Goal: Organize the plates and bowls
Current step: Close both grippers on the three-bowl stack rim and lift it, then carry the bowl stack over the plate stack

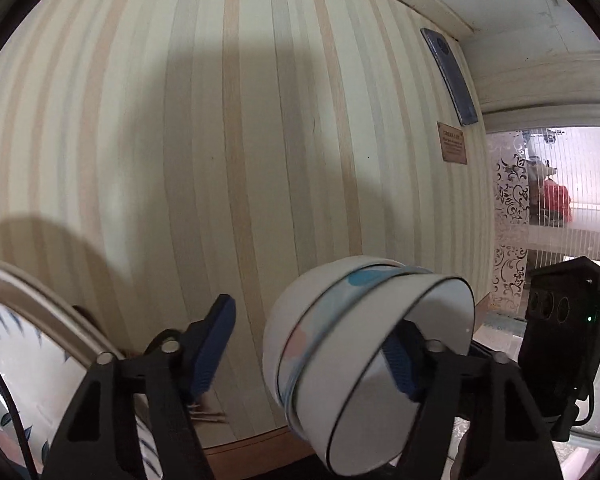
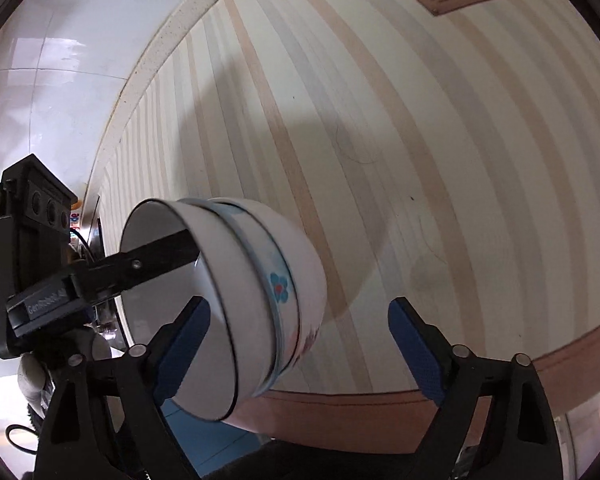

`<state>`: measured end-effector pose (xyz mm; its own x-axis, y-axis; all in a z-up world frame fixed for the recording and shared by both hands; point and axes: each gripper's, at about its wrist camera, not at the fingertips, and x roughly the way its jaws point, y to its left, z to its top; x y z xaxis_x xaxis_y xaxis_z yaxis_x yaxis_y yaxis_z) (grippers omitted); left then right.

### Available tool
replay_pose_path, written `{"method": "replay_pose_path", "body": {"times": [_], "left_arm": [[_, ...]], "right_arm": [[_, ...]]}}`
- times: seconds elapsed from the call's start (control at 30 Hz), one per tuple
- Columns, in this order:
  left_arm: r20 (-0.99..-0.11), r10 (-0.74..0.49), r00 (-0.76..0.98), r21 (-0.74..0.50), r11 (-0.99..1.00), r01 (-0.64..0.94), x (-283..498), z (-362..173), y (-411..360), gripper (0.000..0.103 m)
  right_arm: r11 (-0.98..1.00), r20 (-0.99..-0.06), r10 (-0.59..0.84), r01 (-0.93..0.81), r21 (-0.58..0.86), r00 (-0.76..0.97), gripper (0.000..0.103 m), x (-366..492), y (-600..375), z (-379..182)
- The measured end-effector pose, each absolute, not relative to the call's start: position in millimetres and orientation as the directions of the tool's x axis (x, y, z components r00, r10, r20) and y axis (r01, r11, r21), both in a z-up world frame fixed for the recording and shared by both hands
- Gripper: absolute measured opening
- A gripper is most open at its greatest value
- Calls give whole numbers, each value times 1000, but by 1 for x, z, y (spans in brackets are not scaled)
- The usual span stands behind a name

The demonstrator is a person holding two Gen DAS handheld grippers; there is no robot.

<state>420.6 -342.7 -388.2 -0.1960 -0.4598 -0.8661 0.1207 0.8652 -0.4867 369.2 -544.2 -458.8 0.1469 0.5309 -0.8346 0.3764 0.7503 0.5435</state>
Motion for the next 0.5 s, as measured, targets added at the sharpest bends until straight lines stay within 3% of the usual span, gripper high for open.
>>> {"method": "replay_pose_path", "body": {"times": [0.07, 0.23, 0.5], "left_arm": [[-854, -470, -221, -501, 859, 109, 423, -393, -345, 52], [-842, -489, -228, -519, 849, 94, 423, -396, -343, 50], [-855, -480, -199, -501, 862, 77, 418, -393, -338, 49]], "right_arm": [[731, -816, 563, 381, 566, 133, 85, 374, -542, -467], [710, -786, 611, 376, 596, 92, 63, 384, -531, -482], [677, -764, 635, 394, 622, 116, 60, 384, -526, -488]]}}
